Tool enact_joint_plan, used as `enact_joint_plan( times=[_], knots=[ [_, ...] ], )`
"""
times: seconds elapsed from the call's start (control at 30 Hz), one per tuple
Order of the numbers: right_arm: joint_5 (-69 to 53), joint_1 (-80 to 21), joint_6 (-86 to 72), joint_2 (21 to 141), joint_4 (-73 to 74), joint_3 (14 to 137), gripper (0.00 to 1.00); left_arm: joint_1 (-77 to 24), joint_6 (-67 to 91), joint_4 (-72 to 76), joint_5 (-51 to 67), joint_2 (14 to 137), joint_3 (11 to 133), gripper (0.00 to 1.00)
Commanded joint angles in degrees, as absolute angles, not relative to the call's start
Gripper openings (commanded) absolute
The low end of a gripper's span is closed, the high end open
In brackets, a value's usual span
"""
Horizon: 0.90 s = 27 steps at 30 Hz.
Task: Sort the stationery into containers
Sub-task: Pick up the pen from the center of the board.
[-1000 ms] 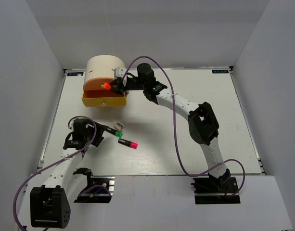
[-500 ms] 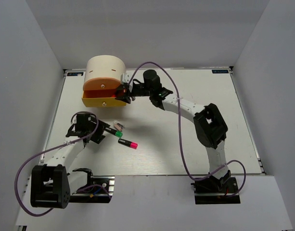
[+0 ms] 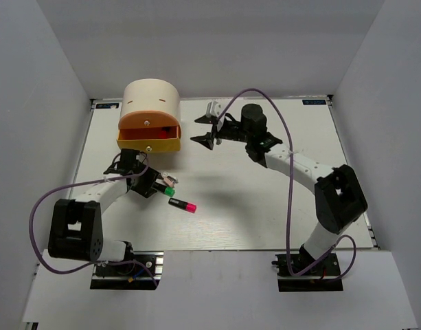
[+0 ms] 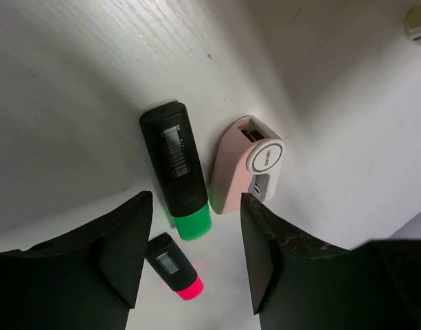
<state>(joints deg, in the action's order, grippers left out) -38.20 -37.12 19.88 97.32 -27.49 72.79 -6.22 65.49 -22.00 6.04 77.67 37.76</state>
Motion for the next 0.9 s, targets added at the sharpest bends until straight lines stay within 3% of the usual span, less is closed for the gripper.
enact_joint_plan(
  times=[0.0, 0.4, 0.87],
  knots=[
    [-37.26, -35.25, 18.98, 93.18, -30.14, 67.26, 0.67, -7.9, 65.3, -25.39, 5.45, 79.62, 41.13, 0.64],
    [-35.95, -30.41, 15.21, 87.28, -33.04, 58.54, 0.67, -11.6, 63.98, -32.17, 0.44, 87.89, 46.41, 0.58],
    [-37.09, -28.13, 13.88, 85.34, -33.57, 55.28, 0.67, -12.74, 66.79, -33.05, -2.55, 82.27, 42.1, 0.56]
  ],
)
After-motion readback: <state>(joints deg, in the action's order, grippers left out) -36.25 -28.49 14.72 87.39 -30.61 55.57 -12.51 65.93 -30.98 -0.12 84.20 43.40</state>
